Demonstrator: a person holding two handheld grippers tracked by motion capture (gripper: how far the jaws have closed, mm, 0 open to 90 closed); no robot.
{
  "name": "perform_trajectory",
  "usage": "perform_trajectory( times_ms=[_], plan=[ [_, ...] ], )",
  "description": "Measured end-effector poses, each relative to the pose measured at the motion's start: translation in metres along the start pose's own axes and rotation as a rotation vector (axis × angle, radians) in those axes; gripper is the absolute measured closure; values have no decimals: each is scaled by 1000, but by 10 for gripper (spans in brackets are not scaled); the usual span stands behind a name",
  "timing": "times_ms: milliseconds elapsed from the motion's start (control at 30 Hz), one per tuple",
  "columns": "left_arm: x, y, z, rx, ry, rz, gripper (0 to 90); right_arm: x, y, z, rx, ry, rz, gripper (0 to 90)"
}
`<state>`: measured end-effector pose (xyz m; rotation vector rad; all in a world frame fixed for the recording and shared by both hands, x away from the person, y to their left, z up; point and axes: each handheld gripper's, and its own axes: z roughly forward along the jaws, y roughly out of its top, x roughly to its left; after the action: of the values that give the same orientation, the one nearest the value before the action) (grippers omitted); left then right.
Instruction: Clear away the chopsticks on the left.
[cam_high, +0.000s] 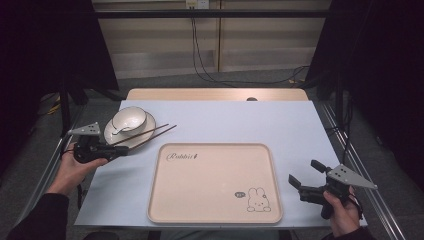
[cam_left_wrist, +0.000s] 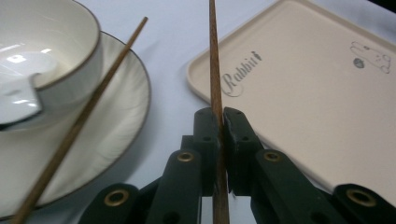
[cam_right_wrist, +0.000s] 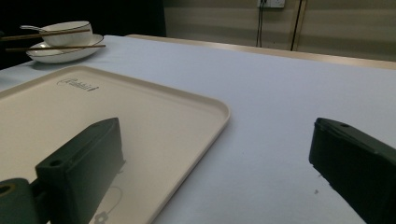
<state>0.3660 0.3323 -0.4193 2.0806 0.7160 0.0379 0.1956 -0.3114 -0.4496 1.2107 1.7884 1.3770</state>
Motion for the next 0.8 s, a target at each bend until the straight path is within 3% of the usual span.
perform_trajectory(
  times_ms=[200, 333, 400, 500, 533, 633, 800],
  plan=[
    [-25, -1, 7, -5, -18, -53, 844, 1, 0, 0, 2, 1, 6, 25],
    [-43, 0, 15, -15, 1, -78, 844, 0, 0, 0, -1, -1, 3, 25],
    [-57, -1, 19, -31, 33, -98, 844, 1, 0, 0, 1, 0, 7, 25],
    [-66, -1, 21, -35, 59, -120, 844, 1, 0, 0, 3, 4, 8, 25],
    [-75, -2, 23, -52, 82, -142, 843, 0, 0, 0, 2, 5, 8, 25],
    [-85, -3, 25, -70, 81, -158, 844, 1, 0, 0, 1, 4, 8, 25],
    [-108, -6, 32, -76, 165, -216, 844, 1, 0, 0, 4, 9, 4, 25]
  ],
)
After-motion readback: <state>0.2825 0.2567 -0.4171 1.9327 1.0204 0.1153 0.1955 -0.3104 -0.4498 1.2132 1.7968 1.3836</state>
